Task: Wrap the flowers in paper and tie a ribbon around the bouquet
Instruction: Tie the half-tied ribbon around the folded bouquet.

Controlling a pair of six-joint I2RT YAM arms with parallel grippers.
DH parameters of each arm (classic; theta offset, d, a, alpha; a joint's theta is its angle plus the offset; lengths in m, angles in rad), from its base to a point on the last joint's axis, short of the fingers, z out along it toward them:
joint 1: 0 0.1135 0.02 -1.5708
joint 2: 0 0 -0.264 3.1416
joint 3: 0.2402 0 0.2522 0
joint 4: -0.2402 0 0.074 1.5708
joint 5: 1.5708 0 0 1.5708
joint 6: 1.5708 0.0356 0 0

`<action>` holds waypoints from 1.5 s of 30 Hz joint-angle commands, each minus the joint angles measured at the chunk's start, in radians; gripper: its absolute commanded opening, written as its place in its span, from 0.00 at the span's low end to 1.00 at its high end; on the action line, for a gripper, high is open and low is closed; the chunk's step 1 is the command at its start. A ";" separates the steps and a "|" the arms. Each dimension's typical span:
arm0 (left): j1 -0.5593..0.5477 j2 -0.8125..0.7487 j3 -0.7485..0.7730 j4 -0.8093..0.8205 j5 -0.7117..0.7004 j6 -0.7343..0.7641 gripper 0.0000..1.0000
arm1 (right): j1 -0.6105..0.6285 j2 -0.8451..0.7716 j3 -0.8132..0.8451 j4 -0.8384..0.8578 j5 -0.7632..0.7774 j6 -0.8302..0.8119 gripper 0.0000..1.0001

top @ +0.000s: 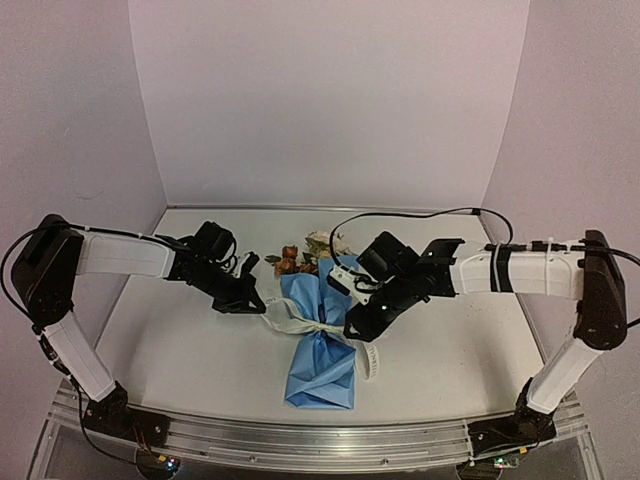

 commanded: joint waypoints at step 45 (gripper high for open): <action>0.003 -0.040 0.033 -0.015 -0.030 0.022 0.00 | 0.000 0.083 0.058 -0.120 0.179 0.073 0.00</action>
